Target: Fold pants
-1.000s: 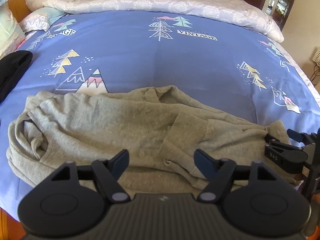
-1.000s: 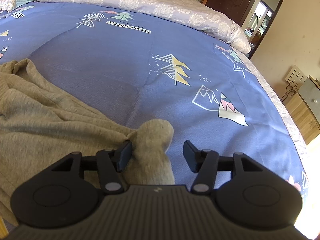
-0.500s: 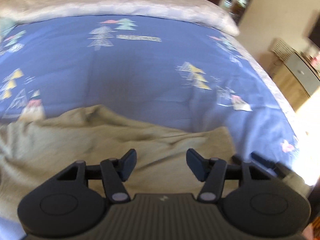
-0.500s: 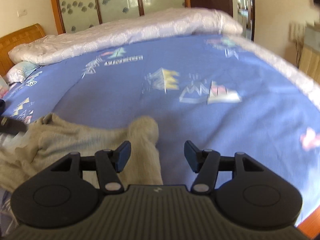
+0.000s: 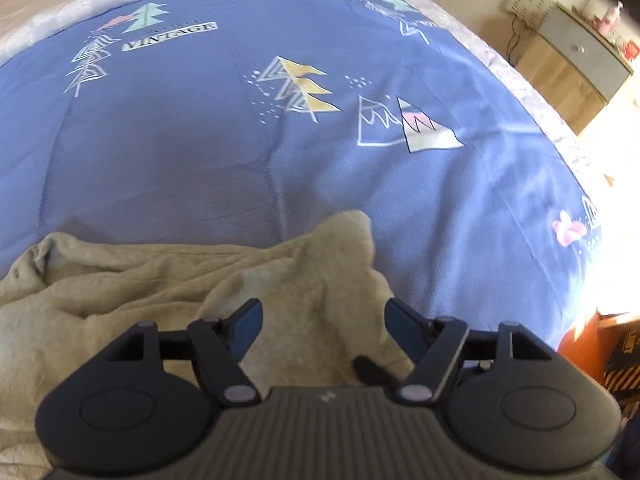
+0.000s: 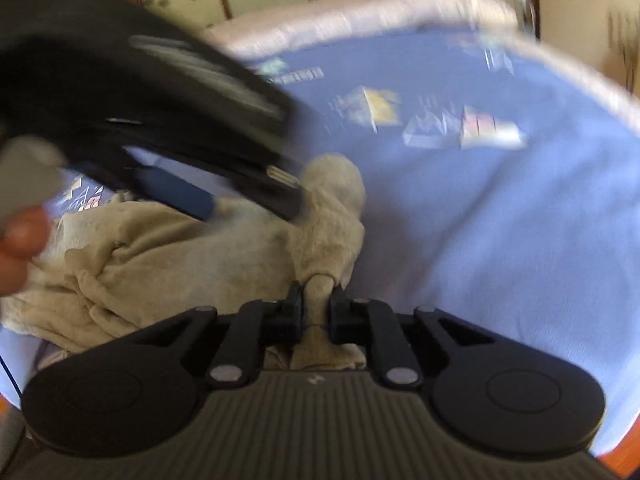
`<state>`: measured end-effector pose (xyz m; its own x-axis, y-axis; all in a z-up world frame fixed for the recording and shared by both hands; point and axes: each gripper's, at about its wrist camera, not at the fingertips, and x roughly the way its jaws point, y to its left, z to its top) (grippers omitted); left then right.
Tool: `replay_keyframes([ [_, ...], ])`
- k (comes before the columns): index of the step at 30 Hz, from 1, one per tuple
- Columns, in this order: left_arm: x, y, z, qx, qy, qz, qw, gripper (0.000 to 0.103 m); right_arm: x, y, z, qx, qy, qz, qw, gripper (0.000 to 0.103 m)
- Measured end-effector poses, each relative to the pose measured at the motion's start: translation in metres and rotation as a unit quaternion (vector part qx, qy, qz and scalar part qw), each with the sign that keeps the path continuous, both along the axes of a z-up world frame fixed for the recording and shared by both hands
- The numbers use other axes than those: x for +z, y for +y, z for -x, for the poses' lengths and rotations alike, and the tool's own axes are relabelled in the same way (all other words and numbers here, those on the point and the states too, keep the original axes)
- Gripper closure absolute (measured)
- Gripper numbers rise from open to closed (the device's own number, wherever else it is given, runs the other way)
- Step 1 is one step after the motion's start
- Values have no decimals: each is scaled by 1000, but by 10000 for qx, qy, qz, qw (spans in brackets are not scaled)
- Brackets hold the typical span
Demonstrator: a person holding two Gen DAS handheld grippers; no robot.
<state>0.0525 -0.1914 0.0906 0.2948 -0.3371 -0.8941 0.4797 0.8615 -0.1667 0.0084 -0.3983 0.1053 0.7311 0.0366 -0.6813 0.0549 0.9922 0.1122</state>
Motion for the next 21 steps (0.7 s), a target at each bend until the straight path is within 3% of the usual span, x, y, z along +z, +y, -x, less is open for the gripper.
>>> replay_keyframes([
  [2,-4,-2,0,-46,31,-40,10000,46,6,14,4,144,-187,176,9996,89],
  [3,-6,-3,-1,-83,102,-15,9999,69,9,23,8,243,-309,290,9988,89],
  [4,-7,1,-2,-130,224,101,9996,84,12,32,12,373,-446,415,9974,89],
  [7,3,15,1,-92,39,278,9996,89,16,52,21,556,-739,742,9929,88],
  [9,14,33,3,-22,-151,396,9991,89,19,51,25,523,-958,507,9927,79],
  [11,24,53,1,127,-224,613,9978,89,21,47,29,377,-1070,292,9931,23],
  [12,28,64,-1,204,-207,742,9968,89,18,46,29,365,-1043,184,9937,21],
  [13,33,77,-2,291,-184,893,9954,89,15,49,25,437,-916,99,9948,28],
  [15,39,97,-7,444,-152,1116,9926,89,8,62,14,764,-511,-14,9958,61],
  [16,42,109,-8,525,-146,1201,9913,89,7,70,9,948,-400,-56,9947,85],
  [21,69,189,-12,1094,-440,1691,9785,89,31,125,-6,1597,-755,73,9842,89],
])
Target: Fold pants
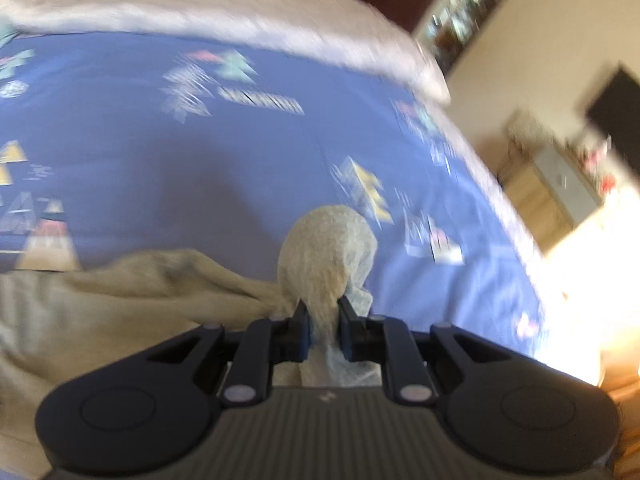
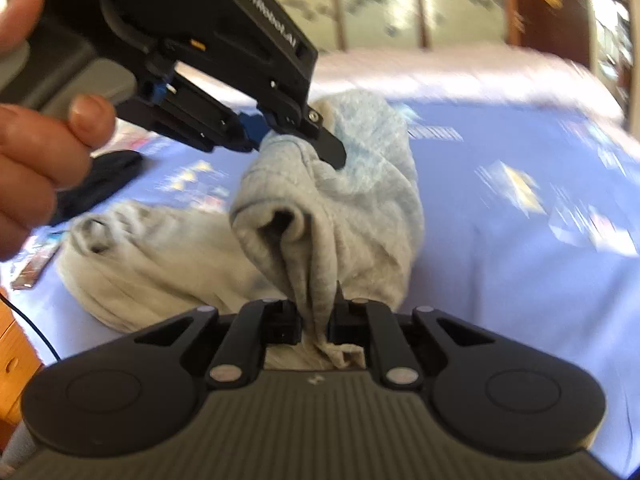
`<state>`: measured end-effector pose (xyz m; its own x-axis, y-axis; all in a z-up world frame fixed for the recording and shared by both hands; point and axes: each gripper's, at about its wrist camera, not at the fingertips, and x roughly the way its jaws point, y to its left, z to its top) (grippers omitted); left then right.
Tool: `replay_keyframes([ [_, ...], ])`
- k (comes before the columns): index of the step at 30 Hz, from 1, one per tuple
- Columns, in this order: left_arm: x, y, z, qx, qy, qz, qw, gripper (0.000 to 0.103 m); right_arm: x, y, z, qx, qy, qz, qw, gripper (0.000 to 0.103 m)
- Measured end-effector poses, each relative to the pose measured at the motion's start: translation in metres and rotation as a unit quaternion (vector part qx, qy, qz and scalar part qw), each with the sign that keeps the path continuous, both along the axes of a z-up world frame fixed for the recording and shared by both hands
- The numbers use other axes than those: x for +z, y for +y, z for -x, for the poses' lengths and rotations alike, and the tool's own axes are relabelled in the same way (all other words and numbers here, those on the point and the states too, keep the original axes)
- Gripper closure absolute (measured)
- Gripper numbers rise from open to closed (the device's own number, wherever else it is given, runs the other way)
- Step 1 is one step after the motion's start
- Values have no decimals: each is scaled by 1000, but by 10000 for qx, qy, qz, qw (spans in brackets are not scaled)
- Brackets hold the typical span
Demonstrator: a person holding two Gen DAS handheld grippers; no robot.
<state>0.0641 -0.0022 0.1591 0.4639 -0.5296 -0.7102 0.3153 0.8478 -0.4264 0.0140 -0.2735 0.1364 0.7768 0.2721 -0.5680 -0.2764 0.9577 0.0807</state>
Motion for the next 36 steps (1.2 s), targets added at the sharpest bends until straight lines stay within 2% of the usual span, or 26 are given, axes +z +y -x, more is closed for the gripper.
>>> replay_keyframes([
  [2,12,43,-2,298,-71,213,9993,89,10,19,-8,283,-198,41,9994,89],
  [5,21,101,-8,759,-159,269,9966,89,22,60,-23,774,-306,41,9965,89],
  [11,7,199,-21,1597,55,237,9869,89,18,148,-42,1641,-199,131,9862,88],
  [13,-6,226,-27,1799,192,173,9833,89,13,167,-47,1925,-27,84,9813,82],
  [16,-42,254,-36,2111,603,-131,9755,82,5,181,-55,2222,340,-41,9744,57],
  [18,-64,271,-35,2376,857,-228,9673,79,4,174,-52,2171,429,-77,9752,57],
  [20,-72,287,-27,2461,852,58,9655,71,5,157,-51,2091,470,-176,9766,55],
  [21,-72,295,-23,2503,806,230,9645,69,9,144,-50,1964,447,-209,9793,55],
  [24,-62,306,-6,2660,523,464,9614,52,13,102,-48,1343,457,-397,9891,55],
  [27,-52,304,7,2547,173,551,9653,42,3,64,-54,624,804,-820,9914,55],
  [28,-52,298,7,2477,139,440,9677,43,-4,55,-59,444,946,-959,9899,55],
  [30,-60,284,5,2366,158,-68,9715,47,-17,42,-63,152,1294,-1235,9838,54],
  [32,-78,268,-3,2343,279,-924,9674,44,-31,40,-64,54,1671,-1318,9771,54],
  [33,-86,267,-3,2356,339,-1147,9644,41,-36,41,-63,44,1745,-1171,9777,54],
  [34,-93,270,-5,2397,437,-1138,9632,39,-37,42,-61,36,1775,-980,9792,54],
  [36,-94,282,-4,2523,536,-698,9636,38,-32,36,-57,25,1786,-1026,9786,54],
])
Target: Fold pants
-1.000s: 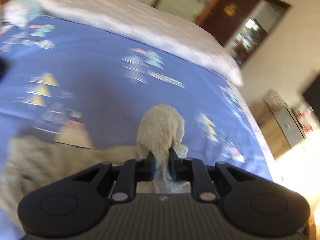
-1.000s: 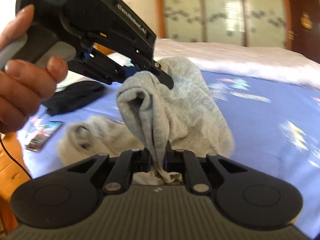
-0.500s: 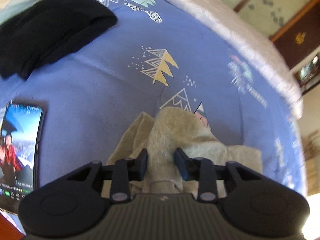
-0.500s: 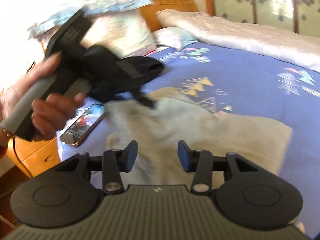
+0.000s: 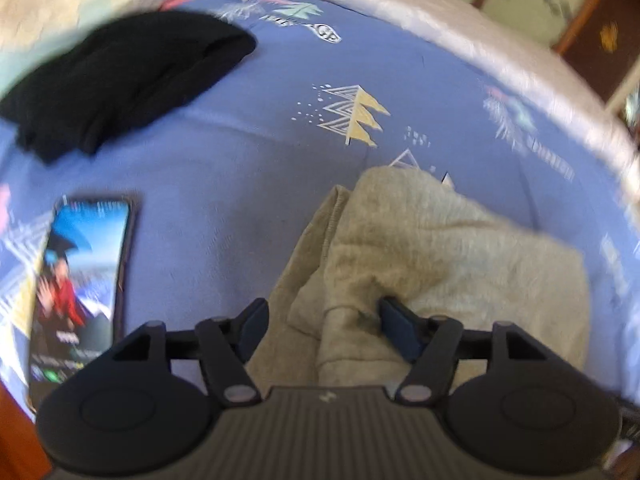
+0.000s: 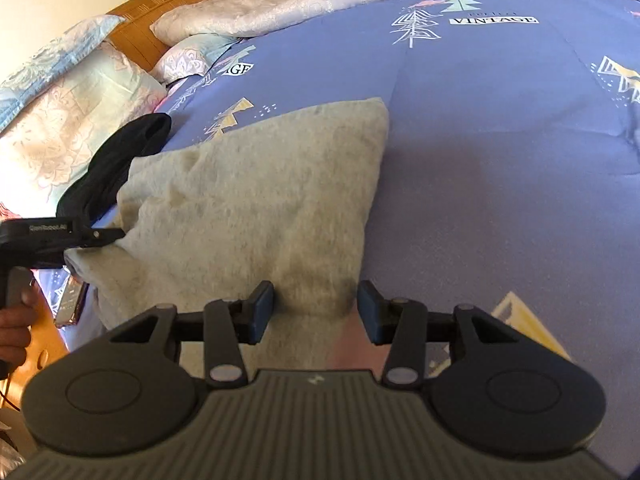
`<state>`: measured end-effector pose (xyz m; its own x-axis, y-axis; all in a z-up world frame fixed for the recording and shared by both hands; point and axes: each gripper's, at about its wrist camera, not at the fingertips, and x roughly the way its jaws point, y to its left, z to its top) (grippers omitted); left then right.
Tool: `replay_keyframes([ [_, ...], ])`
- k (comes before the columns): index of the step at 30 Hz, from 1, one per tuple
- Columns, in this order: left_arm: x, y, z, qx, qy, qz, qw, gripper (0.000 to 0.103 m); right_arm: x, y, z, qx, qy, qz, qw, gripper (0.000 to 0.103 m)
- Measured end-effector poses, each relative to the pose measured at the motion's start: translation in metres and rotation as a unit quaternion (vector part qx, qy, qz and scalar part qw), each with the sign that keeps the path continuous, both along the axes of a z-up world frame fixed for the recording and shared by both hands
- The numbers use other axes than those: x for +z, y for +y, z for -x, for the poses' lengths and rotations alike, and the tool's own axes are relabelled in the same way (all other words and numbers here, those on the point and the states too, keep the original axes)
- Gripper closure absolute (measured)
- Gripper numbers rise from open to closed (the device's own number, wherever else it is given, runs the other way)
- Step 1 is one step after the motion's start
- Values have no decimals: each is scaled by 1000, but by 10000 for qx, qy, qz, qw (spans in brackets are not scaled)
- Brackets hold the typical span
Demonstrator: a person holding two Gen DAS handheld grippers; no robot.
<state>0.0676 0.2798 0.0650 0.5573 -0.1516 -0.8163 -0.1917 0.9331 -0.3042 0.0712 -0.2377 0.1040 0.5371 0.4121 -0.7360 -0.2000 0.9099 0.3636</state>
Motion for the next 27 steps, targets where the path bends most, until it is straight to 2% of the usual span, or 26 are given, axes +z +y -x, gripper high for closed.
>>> replay_keyframes([
  [2,5,5,1,-17,-80,171,9998,21,7,-8,1,-71,-52,-282,9996,51],
  [3,6,4,1,-73,-104,199,9997,5,10,-12,2,-124,-77,-398,9991,47],
  [4,6,2,2,-180,-121,256,9994,2,9,-15,1,-184,-68,-481,9986,38],
  [6,-2,-3,1,-406,-13,423,9983,3,3,-14,-4,-263,89,-679,9973,36],
  [8,-14,-13,1,-577,203,595,9964,16,-13,1,-17,-208,405,-827,9955,37],
  [10,-23,-24,2,-503,283,433,9974,28,-23,10,-20,-119,568,-915,9941,39],
  [11,-23,-30,6,-447,201,292,9984,31,-21,14,-18,-71,472,-841,9953,51],
  [12,-21,-33,8,-407,147,261,9987,41,-17,17,-18,40,434,-804,9958,57],
  [13,-19,-35,11,-358,99,323,9988,54,-13,18,-18,53,376,-768,9963,72],
  [14,-16,-38,15,-361,46,524,9980,66,-7,15,-17,40,294,-761,9967,80],
  [16,-10,-46,19,-270,-15,556,9981,70,-2,9,-20,8,105,-806,9967,82],
  [19,-3,-63,22,-367,-126,611,9974,77,15,6,-8,66,-409,-555,9976,83],
  [23,0,-86,29,-633,-188,1015,9926,79,39,-11,13,43,-1136,-159,9934,83],
  [27,1,-126,34,-1040,-141,1122,9881,79,50,-47,29,-196,-1459,73,9891,83],
])
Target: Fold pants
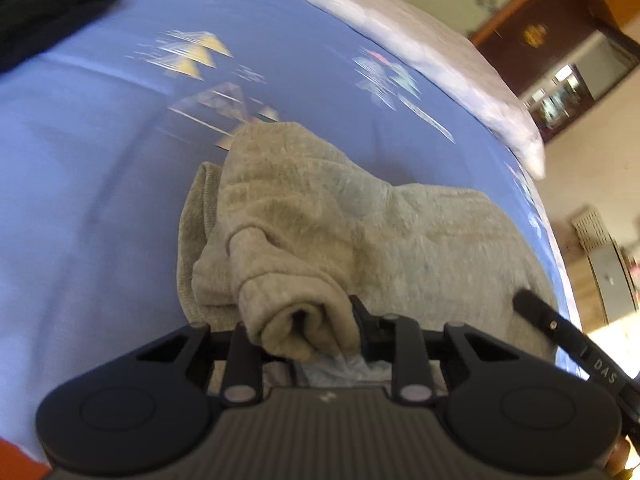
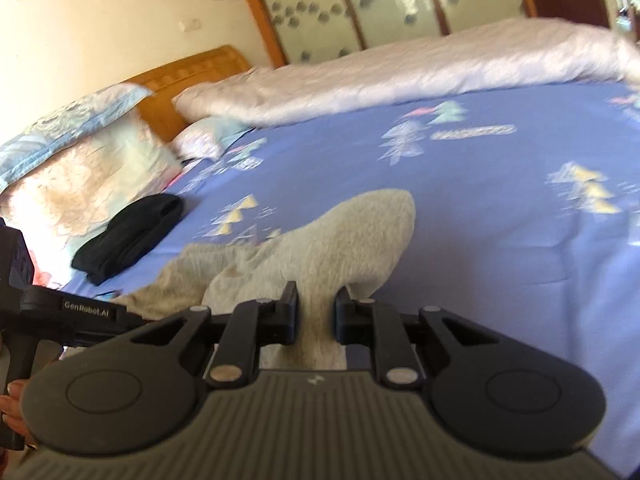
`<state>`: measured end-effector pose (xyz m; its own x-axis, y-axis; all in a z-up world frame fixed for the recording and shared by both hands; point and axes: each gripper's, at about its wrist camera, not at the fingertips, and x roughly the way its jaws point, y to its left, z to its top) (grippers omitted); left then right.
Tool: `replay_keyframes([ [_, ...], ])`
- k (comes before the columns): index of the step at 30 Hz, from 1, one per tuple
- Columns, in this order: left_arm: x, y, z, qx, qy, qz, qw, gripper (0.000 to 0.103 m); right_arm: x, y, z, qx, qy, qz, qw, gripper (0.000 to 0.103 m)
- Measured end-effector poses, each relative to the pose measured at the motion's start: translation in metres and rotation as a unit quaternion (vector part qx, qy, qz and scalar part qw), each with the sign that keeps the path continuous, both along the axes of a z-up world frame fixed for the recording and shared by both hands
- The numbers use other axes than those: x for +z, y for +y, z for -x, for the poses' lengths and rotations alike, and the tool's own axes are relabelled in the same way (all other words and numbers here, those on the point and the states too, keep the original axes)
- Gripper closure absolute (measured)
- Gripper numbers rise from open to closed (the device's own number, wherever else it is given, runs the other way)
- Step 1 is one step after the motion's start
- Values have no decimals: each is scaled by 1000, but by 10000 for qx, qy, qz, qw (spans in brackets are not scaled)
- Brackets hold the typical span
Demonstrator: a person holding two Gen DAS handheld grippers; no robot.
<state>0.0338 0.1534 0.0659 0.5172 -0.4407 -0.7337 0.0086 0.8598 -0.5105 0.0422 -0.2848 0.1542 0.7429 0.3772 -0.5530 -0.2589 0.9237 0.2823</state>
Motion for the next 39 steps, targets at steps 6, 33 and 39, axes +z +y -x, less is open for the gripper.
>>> replay_keyframes([
  [6,7,-71,11,-583,-283,-849,9943,78,-14,-43,23,-535,113,311,9980,83],
  [33,0,-74,8,-527,-278,-1506,9868,41,-64,-87,29,-1177,1222,-427,9846,32],
  [39,7,-35,10,-324,-296,-942,9946,24,-57,-94,30,-1107,1125,-445,9865,31],
])
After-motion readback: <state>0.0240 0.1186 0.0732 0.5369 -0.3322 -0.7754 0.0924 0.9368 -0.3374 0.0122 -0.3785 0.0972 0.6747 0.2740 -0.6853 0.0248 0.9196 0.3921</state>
